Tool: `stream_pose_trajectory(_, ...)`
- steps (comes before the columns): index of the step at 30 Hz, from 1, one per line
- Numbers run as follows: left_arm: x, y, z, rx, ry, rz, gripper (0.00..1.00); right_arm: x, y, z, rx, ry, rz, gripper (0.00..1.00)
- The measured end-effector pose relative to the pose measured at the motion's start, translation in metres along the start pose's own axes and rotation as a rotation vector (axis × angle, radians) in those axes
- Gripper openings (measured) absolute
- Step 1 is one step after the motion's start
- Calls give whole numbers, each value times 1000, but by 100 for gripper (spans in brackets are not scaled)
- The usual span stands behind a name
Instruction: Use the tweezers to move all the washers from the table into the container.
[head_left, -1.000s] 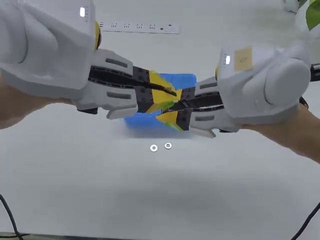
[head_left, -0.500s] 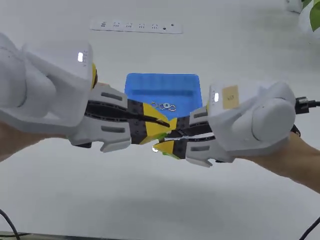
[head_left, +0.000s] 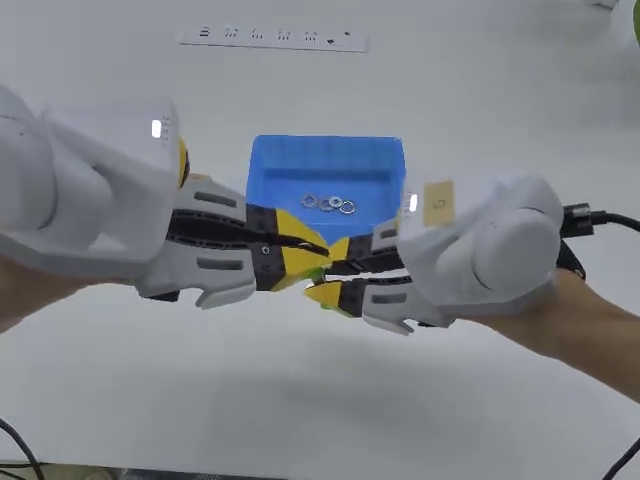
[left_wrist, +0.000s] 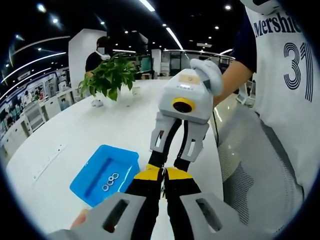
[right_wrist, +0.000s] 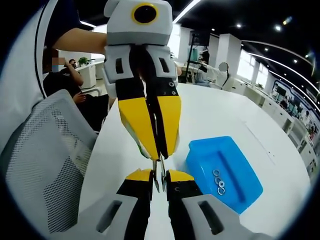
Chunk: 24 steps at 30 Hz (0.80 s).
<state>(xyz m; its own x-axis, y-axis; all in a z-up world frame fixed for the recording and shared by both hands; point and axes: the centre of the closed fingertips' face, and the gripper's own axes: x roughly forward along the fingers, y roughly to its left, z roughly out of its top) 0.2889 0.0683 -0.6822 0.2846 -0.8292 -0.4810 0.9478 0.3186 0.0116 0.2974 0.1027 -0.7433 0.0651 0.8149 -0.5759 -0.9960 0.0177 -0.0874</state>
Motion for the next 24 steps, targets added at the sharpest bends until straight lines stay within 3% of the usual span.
stream_pose_trajectory(9, 6, 14, -16, -27, 21, 7, 6, 15, -6, -9, 32, 7, 6, 11)
stream_pose_trajectory(18, 11, 19, -27, -21, 48, -2, 6, 22, -7, -18, 53, 11, 8, 11)
stream_pose_trajectory(24, 12, 22, -29, -31, 49, -1, 6, 24, -8, -19, 64, 4, 12, 11)
